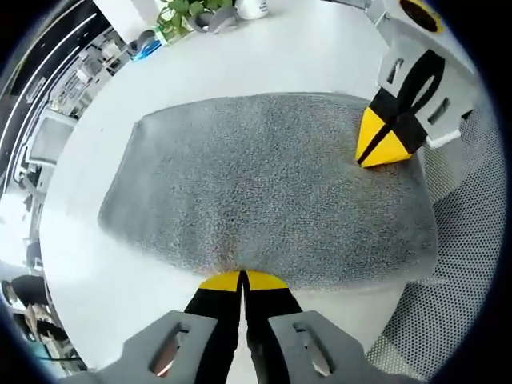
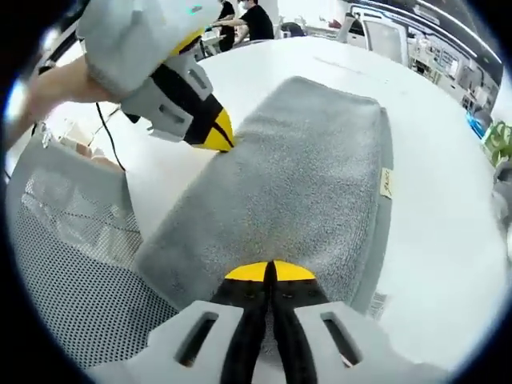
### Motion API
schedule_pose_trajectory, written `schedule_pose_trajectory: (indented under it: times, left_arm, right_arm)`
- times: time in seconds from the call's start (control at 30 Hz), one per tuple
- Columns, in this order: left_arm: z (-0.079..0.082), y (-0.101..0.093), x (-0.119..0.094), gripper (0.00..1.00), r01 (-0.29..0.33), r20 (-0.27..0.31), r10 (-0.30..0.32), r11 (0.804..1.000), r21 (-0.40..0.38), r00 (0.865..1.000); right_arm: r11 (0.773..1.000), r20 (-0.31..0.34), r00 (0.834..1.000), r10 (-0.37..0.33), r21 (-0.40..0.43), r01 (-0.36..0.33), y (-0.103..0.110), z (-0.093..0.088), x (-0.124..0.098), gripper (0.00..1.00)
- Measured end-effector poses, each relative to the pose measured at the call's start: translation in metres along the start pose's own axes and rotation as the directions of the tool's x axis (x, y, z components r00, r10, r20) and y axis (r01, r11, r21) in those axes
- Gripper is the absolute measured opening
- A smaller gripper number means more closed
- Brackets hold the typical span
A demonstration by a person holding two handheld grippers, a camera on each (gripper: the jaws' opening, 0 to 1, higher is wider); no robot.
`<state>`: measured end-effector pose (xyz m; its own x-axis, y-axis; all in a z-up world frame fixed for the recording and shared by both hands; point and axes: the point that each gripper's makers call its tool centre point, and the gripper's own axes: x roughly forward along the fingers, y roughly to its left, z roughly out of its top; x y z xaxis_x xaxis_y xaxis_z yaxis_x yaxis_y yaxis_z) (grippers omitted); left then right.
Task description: Fold the towel on the table until its edges align and the towel forms a compact rectangular stack.
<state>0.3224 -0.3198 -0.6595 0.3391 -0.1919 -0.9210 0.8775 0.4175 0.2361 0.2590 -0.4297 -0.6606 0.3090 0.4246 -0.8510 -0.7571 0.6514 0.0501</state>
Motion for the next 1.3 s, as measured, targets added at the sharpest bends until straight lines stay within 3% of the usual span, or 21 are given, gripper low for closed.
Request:
schedule_pose_trajectory:
  times: [0.17, 0.5, 0.63, 0.8, 0.97, 1.07, 1.3]
  left_arm:
    - [-0.001, 0.003, 0.001, 0.01, -0.006, 0.0, 0.006, 1.0, 0.02, 1.0]
    - [-0.005, 0.014, 0.002, 0.01, 0.005, 0.008, -0.005, 1.0, -0.031, 1.0]
    - [-0.007, 0.016, 0.002, 0.01, 0.029, 0.03, -0.025, 0.986, -0.163, 0.999]
    - [-0.006, 0.014, 0.001, 0.01, -0.017, 0.016, 0.018, 0.997, -0.072, 1.0]
    - [-0.006, 0.011, 0.001, 0.01, -0.073, 0.023, 0.073, 0.997, 0.011, 0.997]
    - [-0.006, 0.011, 0.0, 0.01, -0.076, 0.033, 0.075, 0.996, 0.043, 0.997]
    - [-0.007, 0.013, 0.0, 0.01, -0.074, 0.09, 0.073, 0.997, 0.005, 0.993]
  right_arm:
    - [1.0, -0.001, 1.0, -0.006, -0.025, 0.006, 0.005, 0.002, 0.002, 0.0]
    - [0.992, -0.005, 1.0, 0.007, -0.129, -0.007, 0.02, 0.006, 0.005, 0.0]
    - [0.948, -0.01, 1.0, 0.006, -0.318, -0.009, 0.024, 0.007, 0.006, 0.0]
    - [0.9, -0.019, 1.0, -0.01, -0.436, 0.001, 0.026, 0.006, 0.006, 0.0]
    - [0.894, -0.005, 1.0, -0.009, -0.448, 0.006, 0.026, 0.006, 0.005, 0.0]
    - [0.906, 0.009, 1.0, 0.009, -0.423, -0.004, 0.025, 0.007, 0.005, 0.0]
    - [0.93, 0.039, 0.999, 0.031, -0.366, -0.014, 0.026, 0.008, 0.005, 0.0]
